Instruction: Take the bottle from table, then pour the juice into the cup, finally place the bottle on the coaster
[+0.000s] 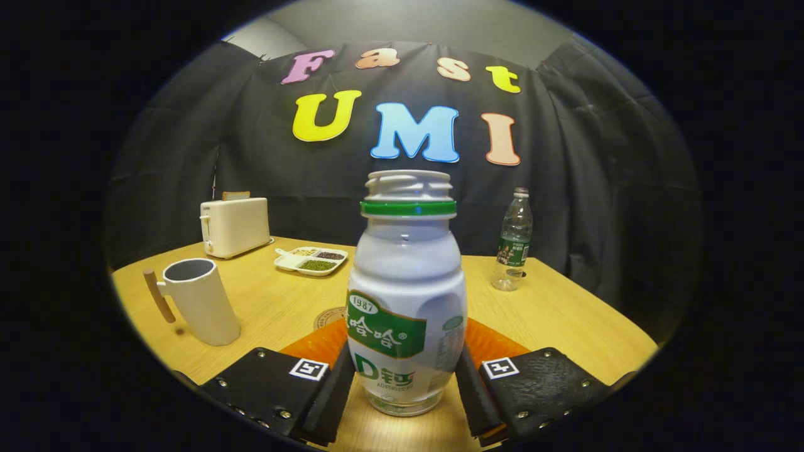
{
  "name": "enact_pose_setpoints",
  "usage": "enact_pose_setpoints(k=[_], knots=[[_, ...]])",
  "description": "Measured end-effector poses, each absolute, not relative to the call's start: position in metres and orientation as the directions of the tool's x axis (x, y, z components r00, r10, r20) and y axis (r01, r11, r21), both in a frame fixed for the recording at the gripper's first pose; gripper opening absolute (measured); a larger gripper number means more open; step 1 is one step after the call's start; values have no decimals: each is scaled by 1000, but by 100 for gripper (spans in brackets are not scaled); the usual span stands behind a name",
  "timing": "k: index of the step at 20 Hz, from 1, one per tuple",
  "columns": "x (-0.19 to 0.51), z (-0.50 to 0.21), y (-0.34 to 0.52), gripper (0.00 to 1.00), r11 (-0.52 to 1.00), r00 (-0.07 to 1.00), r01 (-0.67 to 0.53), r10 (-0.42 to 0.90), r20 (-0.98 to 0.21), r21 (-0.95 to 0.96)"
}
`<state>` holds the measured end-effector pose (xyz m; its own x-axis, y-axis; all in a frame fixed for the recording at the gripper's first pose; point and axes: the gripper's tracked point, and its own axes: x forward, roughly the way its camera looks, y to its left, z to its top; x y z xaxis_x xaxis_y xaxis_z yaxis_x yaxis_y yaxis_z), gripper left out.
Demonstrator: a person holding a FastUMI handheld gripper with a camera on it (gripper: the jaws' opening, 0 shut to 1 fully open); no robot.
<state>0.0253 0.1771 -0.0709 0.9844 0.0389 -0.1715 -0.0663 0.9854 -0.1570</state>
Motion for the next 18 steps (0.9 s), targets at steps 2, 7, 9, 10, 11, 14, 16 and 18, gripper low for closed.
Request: enact_pose_setpoints(k=[2,7,9,10,11,14,16,18], knots=[[24,-64,179,74,978,985,-75,42,-169,-195],[22,-52,193,74,946,983,-125,77,-167,-299],[22,-47,199,74,923,984,-138,86,-156,-358],[23,-46,202,74,912,984,-144,91,-153,-385],[23,-43,205,74,903,984,-149,95,-150,-404],[25,-42,218,74,882,980,-176,115,-162,-437],[28,-42,226,74,875,976,-193,125,-178,-445],[29,-42,233,75,866,975,-201,129,-182,-458]])
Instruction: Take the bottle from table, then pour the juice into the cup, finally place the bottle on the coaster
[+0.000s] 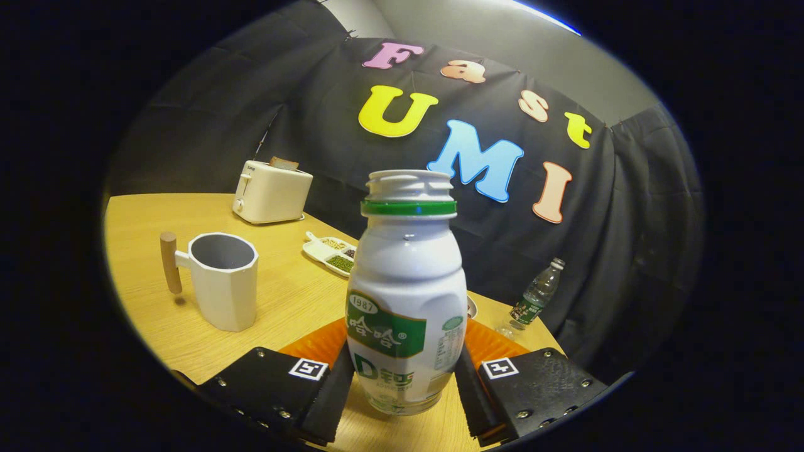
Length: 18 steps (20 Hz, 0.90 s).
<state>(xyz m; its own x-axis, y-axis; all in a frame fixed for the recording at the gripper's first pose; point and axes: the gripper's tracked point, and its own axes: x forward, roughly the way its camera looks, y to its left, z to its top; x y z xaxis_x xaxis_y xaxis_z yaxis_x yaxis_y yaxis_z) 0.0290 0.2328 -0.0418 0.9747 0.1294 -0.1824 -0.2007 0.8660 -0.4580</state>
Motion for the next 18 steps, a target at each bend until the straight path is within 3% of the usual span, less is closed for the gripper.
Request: enact_pose_setpoints(k=[18], knots=[[46,-42,275,75,669,977,-213,132,-168,-712]])
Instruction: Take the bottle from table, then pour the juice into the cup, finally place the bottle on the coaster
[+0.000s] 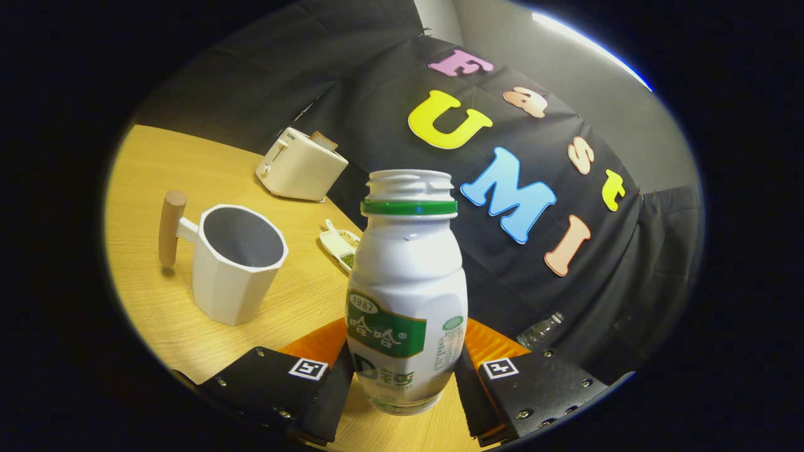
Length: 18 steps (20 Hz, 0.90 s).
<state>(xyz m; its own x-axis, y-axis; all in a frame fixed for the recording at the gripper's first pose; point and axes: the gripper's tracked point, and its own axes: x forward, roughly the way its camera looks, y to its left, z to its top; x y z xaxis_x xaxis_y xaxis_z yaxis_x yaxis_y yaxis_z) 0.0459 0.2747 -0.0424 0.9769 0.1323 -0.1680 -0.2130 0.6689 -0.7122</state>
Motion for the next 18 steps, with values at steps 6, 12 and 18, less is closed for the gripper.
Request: enact_pose_setpoints(k=[6,12,18], knots=[[54,-48,277,75,587,974,-224,109,-198,-778],[57,-55,280,75,506,969,-247,99,-228,-826],[59,-57,280,74,424,966,-257,94,-240,-868]])
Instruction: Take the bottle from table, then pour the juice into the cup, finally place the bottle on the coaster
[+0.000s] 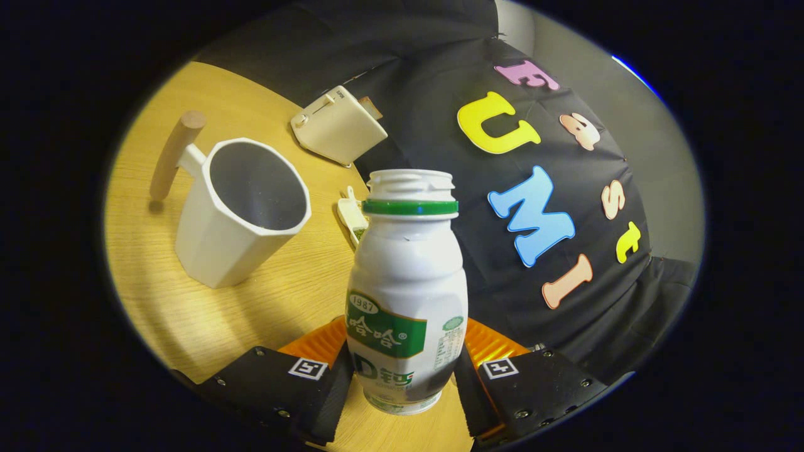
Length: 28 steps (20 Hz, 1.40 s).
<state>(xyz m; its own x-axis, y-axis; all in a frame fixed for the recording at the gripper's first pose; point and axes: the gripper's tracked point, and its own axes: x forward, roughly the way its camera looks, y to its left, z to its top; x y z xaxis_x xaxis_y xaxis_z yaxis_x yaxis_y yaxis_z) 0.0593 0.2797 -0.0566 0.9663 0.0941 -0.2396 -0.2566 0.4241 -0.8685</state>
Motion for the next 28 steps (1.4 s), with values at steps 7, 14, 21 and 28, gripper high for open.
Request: enact_pose_setpoints(k=[7,14,21,28], knots=[[62,-47,272,74,301,975,-224,67,-214,-927],[63,-40,277,74,196,980,-199,68,-189,-960],[63,-34,282,74,89,984,-169,70,-163,-982],[65,-27,284,74,-21,991,-116,60,-117,-993]])
